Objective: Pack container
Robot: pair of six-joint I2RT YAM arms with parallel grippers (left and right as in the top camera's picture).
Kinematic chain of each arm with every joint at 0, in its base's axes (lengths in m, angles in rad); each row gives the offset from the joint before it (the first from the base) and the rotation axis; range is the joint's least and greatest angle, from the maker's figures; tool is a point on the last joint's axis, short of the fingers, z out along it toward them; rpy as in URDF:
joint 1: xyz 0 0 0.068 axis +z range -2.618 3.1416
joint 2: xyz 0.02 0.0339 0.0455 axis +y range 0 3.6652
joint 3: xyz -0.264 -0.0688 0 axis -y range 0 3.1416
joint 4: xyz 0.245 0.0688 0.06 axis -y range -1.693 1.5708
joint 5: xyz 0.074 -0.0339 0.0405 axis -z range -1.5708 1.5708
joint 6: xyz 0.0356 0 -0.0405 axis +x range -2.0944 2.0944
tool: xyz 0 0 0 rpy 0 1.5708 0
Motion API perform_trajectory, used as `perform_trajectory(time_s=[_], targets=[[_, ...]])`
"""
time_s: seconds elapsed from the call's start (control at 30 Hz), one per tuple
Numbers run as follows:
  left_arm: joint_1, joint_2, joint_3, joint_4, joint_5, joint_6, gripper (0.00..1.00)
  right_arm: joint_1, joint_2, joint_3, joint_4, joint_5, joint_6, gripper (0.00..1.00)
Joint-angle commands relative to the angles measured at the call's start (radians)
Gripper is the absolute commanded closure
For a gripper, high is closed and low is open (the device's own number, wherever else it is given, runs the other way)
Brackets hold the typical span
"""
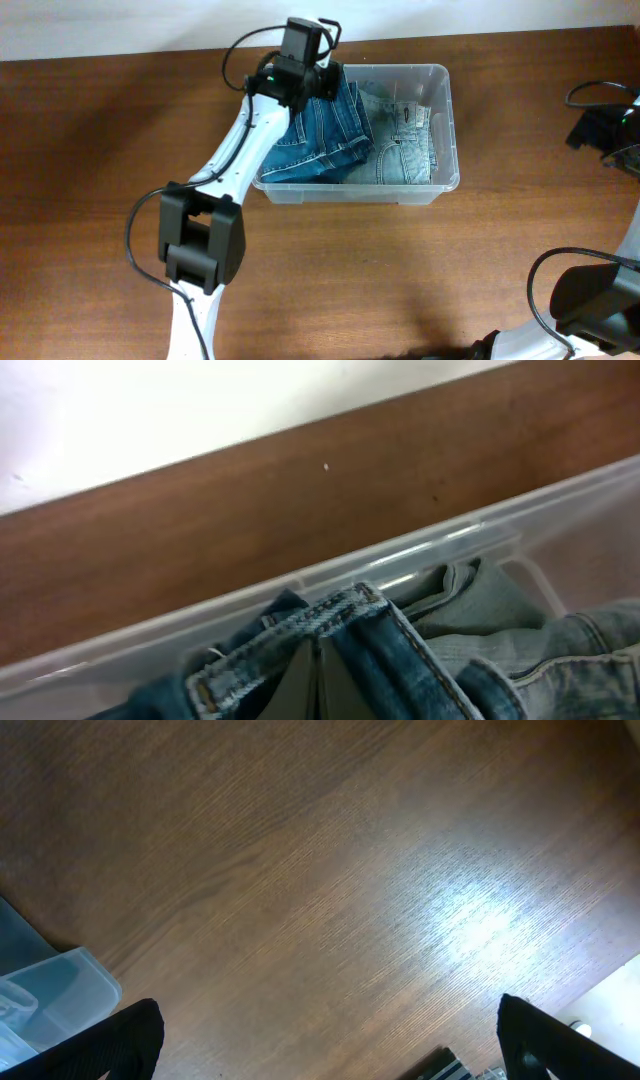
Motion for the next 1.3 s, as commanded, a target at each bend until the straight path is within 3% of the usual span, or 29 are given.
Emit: perform_trajectory(time_s=[0.0, 1.27], targets=[[-0.023, 0.033, 0.0, -0.013, 0.019, -0.011, 0.99, -0.003, 0.001, 0.001, 0.0, 0.008, 0.012, 0.02], [-0.116, 0.07, -0.002, -0.246, 0.045, -0.01, 0.99, -0.003, 0.001, 0.001, 0.0, 0.009, 0.012, 0.02]])
